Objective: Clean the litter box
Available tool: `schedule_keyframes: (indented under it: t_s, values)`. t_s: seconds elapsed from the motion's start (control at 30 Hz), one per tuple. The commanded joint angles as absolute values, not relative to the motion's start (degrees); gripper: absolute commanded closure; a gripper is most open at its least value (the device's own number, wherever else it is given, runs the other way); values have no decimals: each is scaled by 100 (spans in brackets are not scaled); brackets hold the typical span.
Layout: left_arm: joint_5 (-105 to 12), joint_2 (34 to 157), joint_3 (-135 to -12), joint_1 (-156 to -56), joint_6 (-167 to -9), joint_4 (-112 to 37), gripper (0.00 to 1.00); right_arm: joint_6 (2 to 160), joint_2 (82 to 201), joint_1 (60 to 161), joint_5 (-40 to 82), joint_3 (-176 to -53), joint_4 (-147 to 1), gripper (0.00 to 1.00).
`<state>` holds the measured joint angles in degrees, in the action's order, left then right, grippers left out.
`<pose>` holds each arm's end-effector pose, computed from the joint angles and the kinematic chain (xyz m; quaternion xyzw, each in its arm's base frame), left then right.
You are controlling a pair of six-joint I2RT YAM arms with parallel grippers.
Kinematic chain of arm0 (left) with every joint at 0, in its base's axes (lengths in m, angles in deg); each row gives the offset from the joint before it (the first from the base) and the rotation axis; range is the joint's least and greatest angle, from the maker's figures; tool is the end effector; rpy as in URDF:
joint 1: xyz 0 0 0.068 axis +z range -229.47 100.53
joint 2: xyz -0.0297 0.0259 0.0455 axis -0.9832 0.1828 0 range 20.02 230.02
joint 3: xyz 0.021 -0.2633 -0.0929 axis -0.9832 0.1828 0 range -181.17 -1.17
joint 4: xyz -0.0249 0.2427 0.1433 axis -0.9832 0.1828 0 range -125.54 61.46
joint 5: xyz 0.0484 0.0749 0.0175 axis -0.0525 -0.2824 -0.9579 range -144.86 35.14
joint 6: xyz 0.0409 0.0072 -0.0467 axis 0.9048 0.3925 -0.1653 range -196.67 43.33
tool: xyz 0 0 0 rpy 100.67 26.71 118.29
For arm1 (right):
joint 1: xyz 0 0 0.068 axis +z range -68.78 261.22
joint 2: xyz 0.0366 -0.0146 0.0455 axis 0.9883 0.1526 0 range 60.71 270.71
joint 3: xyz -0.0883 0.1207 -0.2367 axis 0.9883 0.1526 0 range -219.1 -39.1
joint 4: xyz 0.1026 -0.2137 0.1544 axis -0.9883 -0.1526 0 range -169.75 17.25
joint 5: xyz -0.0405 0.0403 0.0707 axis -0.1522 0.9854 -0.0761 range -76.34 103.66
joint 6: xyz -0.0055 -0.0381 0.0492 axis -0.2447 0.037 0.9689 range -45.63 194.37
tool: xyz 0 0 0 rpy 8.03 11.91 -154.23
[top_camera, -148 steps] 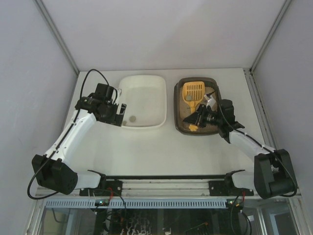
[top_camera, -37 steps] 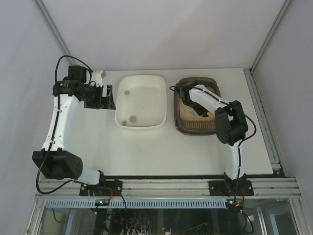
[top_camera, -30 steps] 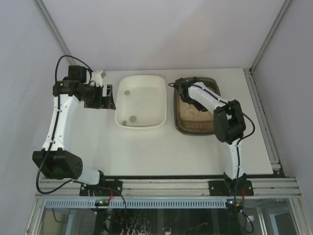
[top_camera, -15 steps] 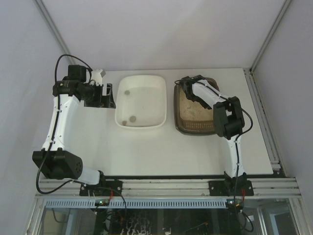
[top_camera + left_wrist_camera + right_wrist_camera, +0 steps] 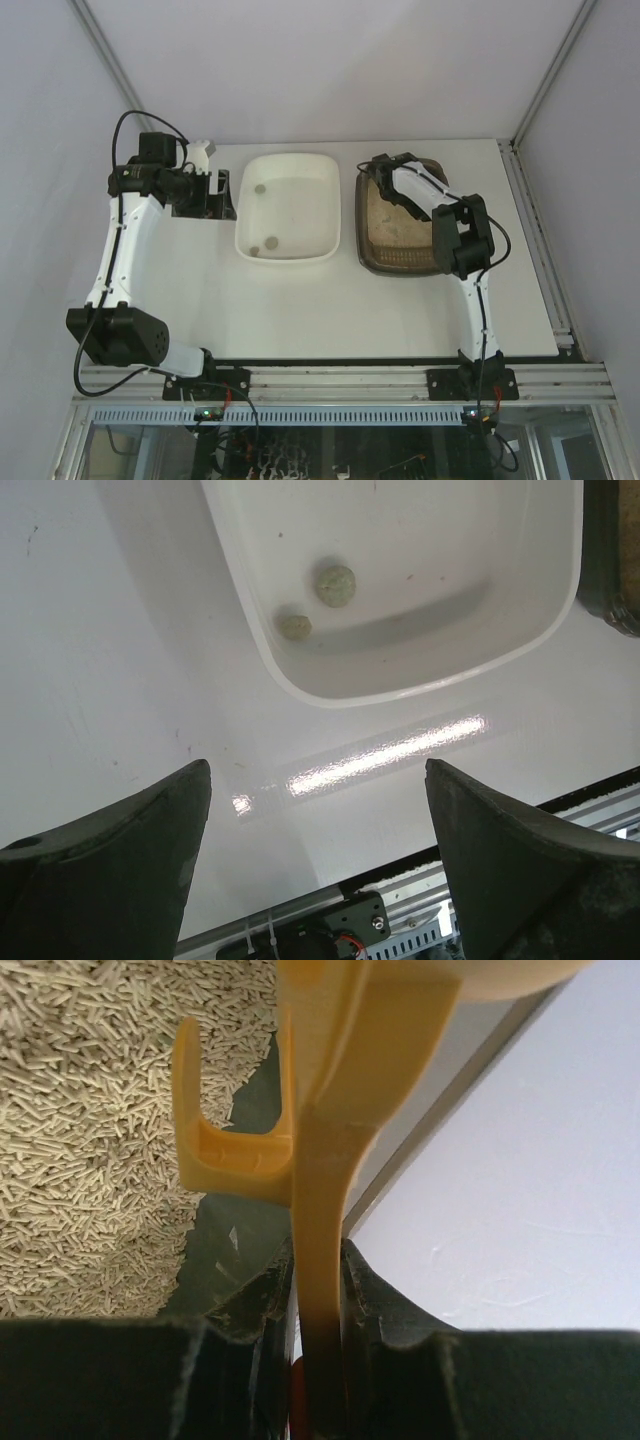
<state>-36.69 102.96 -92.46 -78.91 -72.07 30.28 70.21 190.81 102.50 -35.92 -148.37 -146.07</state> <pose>0.3071 -0.0117 0.3806 0.0776 0.9458 -0.1391 0.2831 0.4408 0.1328 0.1774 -0.2145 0.8817 -0.4193 0.0298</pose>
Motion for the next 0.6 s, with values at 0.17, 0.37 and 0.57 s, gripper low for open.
schedule_keyframes:
  t_s: [0.17, 0.37, 0.57]
  values:
    - [-3715, 10260, -9215, -7867, -7192, 2875, 8, 6701, 19027, 10449, -2783, -15017, -14242, 100]
    - [-3729, 10215, -9114, -7867, -7192, 2871, 8, 6828, 18639, 10725, -2259, -14554, -14329, 100]
    - [-3718, 10169, -8997, -7863, -7192, 2848, 8, 6957, 17939, 11159, -1981, -13855, -14317, 100]
